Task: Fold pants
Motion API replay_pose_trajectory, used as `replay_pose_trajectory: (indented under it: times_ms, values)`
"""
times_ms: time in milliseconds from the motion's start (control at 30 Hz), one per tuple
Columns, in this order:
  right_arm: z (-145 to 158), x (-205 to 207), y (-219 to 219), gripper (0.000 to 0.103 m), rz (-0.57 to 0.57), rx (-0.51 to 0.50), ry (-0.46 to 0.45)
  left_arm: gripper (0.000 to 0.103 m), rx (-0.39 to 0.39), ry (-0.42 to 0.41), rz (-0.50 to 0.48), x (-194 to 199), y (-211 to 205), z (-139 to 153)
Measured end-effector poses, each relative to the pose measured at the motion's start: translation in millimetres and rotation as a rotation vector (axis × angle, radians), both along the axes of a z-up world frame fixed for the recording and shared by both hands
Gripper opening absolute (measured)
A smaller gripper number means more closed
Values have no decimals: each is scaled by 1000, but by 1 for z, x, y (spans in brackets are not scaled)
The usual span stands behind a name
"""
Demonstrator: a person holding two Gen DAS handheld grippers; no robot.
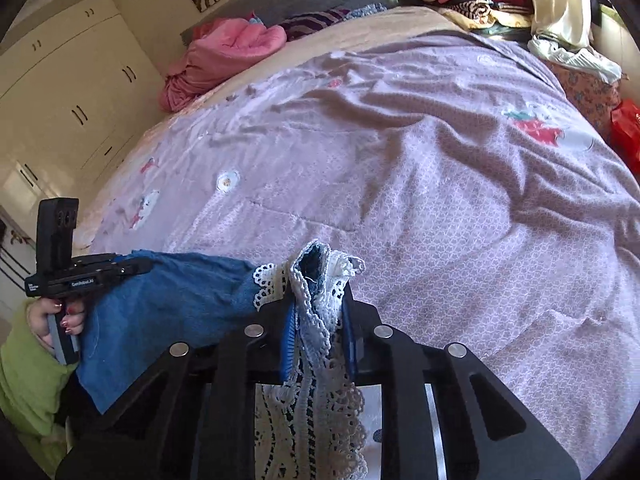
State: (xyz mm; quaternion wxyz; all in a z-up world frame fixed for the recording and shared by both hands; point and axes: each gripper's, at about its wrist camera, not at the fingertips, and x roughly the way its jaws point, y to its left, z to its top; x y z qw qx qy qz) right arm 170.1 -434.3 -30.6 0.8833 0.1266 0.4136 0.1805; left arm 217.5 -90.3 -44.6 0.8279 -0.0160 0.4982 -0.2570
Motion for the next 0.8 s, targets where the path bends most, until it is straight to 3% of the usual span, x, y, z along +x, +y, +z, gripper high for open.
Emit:
replay_pose_trajectory:
  times_ms: [167,333,433,533,633,800]
  values:
    - [33,1,-1,17,-8,-33,-121,6,6,-132,60,-1,-1,21]
    - [0,35,16,17,8,-201,-30,6,84,-162,90,6,-11,2]
    - [-21,40,15,20,3,-203,9,15,126,-168,89,8,-14,-12]
    - [-22,40,10,29,-24,-187,15,20,134,-179,94,9,-12,-15]
    - [-11,32,2,43,-71,-190,2,37,132,-195,133,8,-3,-7]
    - [21,-3,-11,50,-134,-158,-55,45,97,-231,208,-12,25,23]
